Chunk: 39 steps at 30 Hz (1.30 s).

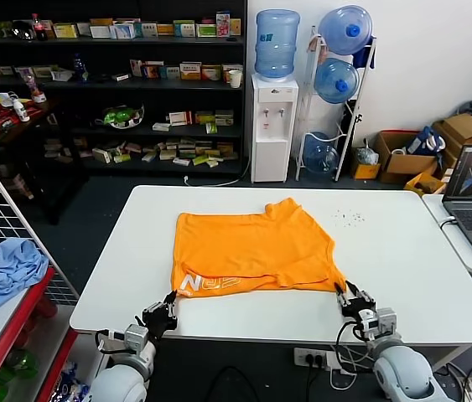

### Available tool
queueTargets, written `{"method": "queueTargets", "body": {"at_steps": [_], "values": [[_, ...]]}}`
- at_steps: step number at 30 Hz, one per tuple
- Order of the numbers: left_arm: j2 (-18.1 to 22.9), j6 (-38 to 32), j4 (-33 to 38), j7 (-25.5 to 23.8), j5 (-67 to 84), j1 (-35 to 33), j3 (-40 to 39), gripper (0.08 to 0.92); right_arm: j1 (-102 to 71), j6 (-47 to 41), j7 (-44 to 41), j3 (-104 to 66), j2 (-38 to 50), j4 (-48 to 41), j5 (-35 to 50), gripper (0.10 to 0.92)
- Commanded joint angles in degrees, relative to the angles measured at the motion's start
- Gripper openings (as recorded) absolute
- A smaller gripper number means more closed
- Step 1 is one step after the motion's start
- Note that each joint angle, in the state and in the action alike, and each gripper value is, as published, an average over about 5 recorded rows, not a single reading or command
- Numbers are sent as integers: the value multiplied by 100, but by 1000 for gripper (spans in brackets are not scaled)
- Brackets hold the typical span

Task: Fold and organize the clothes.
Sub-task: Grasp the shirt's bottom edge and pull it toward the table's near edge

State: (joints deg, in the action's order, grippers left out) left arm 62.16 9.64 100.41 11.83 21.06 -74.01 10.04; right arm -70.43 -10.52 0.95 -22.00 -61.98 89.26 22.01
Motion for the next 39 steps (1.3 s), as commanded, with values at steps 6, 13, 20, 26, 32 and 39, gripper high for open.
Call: {"method": "queueTargets", "body": {"at_steps": [6, 13, 20, 26, 32, 39], "values": [[-155, 27, 323, 35, 90, -208, 28, 89, -301, -128, 90, -61, 237, 475, -182, 134], [-384, 44, 676, 50, 112, -639, 73, 89, -1032, -435, 312, -378, 678, 1330, -126, 129], [-469, 30, 956, 40, -36, -1313, 80, 89, -1829, -817, 415, -629, 830, 2042, -79, 129], [-421, 135, 1011, 55, -131, -1393, 102, 94, -2074, -1137, 470, -781, 852, 2243, -39, 132], [-410, 278, 1145, 143, -153, -1217, 163, 224, -2206, -1698, 600, -997, 936, 2543, 289, 255], [-577, 675, 1401, 114, 9, -933, 313, 432, -2062, -1729, 965, -1171, 1115, 2850, 1355, 463]]}}
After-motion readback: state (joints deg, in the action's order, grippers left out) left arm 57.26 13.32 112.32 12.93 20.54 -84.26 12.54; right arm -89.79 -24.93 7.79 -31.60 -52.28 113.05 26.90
